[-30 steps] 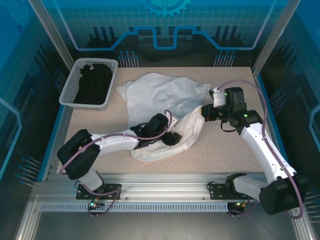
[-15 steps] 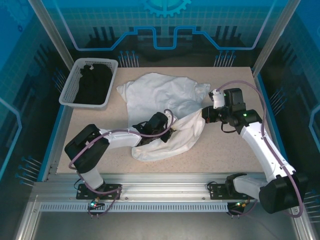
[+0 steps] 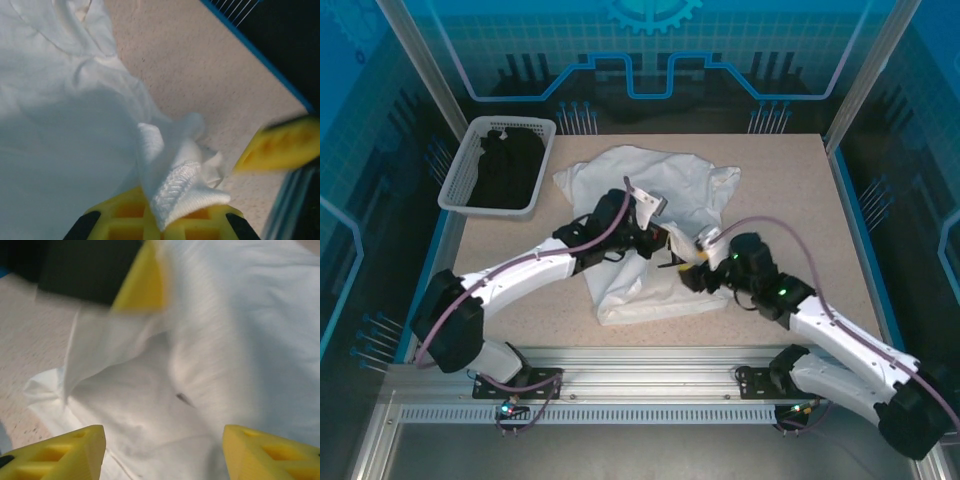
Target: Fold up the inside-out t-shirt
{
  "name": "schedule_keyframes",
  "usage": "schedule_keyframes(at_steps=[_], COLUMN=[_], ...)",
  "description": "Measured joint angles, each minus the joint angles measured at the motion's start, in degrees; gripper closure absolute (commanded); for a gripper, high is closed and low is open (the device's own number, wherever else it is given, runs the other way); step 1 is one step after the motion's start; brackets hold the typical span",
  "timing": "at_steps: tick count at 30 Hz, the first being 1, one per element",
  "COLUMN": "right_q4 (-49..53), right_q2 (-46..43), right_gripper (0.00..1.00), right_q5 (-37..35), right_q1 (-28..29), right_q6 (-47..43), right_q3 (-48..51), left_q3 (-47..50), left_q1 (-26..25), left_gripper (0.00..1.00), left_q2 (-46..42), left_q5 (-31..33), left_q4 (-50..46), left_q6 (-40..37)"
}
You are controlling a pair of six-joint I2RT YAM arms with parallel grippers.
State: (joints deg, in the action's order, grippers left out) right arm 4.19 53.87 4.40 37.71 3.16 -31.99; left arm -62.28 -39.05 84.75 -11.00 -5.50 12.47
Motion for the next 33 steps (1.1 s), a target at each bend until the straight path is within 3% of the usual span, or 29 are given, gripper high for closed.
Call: schedule_keyframes(at_steps=[5,10,15,24,33], right_q4=[-19.61,-36.54,-45.90,-46.47,-33.24], right_q2=[14.93,31.23,42.88,49.27,53.18], right_gripper=[0.41,0.43,0.44,0.43,0.38], right_q5=[-5.81,-14.19,-21.84,-28.00,-28.57], right_q1=[9.20,9.92,9.90,7.54,4.22], right_q6=[-4.35,-7.65,-10.80,-11.23,-6.19], right_q3=[6.38,6.27,2.34,-6.23,-18.25], left_q3=[-5.25,-8.74,-10.03,-11.47,-12.50], left_q1=[2.82,3.26,3.43,3.65,3.72], left_gripper=[1.00,1.00,1.00,1.00,1.00], left_q2=[-0.98,-1.49,-2.71,-4.85,-7.32], left_q5=[-4.59,-7.61,-9.53,-12.07,-14.29], left_q4=[-7.39,-13.62,-17.03,-18.45,-18.69], left_q6=[2.29,2.64,2.91,4.83,5.64])
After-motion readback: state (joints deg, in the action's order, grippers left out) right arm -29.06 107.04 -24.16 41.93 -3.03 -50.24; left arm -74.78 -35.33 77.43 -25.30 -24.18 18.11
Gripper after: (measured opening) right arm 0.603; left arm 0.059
